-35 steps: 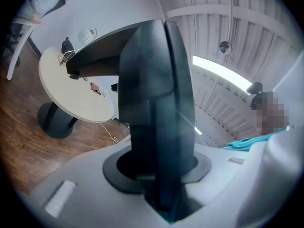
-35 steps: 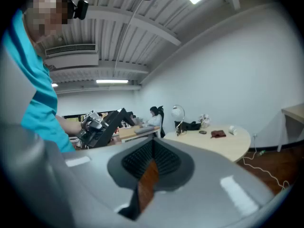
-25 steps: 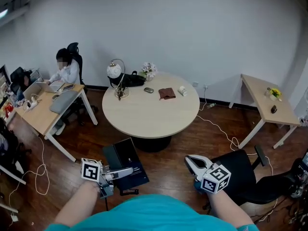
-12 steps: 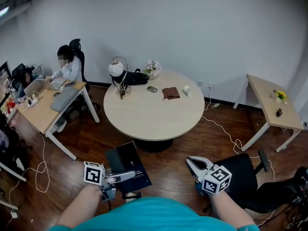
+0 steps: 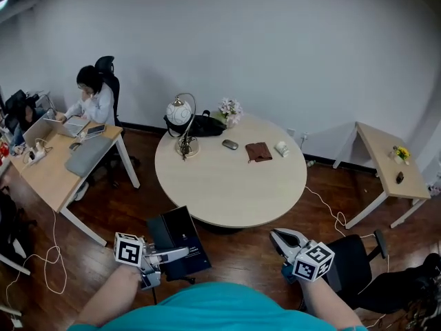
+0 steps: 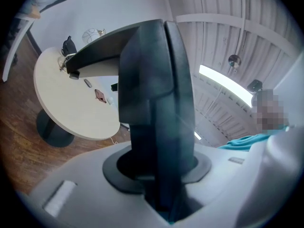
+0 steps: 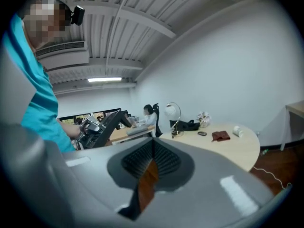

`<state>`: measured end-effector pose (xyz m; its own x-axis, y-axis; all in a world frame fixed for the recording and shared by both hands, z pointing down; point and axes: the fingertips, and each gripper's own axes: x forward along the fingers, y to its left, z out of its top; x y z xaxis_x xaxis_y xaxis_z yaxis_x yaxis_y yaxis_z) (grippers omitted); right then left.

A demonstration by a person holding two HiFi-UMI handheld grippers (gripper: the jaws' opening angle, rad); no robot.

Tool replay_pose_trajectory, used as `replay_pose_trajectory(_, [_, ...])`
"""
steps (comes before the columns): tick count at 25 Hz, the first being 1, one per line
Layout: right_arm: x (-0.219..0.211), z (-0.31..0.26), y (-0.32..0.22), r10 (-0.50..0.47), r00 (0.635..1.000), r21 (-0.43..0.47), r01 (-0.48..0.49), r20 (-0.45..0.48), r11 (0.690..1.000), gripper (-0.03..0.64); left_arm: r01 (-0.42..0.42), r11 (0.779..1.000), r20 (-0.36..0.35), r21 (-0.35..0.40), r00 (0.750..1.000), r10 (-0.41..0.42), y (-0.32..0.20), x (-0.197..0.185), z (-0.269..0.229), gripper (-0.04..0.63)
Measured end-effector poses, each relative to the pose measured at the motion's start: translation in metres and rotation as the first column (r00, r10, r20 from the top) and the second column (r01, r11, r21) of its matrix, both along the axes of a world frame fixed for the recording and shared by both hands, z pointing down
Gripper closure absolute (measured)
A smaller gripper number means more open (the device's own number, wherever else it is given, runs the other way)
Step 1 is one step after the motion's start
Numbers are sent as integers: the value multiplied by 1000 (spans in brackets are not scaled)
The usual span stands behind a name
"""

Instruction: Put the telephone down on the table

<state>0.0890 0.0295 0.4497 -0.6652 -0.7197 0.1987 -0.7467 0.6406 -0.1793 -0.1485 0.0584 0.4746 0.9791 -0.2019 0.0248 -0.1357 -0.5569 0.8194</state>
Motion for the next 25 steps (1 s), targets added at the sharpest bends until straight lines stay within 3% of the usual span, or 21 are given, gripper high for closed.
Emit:
replay_pose_trajectory(5, [-29,4,-39,-6,1000,-21,6,-5,1000,614,6,999,8,-34,1000,-5,-38,-29,6,426])
replay_pose_trajectory(10, [-24,10,-81,-11,1000,-35,11,6,999,614,9,1000,25,-22,1000,-8,-75,-24,12,426])
replay_pose_trajectory(15, [1,21,-134,-53,998,-35,54,25,998,614,48,999,33,-21,998,-47,-115,2,12,425])
replay_pose_trajectory(21, [41,30,-208,-153,988,-41,154,31,987,614,161,985,40,-53,986,-159,-176,48,11,426])
replay_pose_trajectory(25, [63,33,-249,-217,976,-35,218,28,975,614,196,979,110,-54,976,-189,-215,80,21,426])
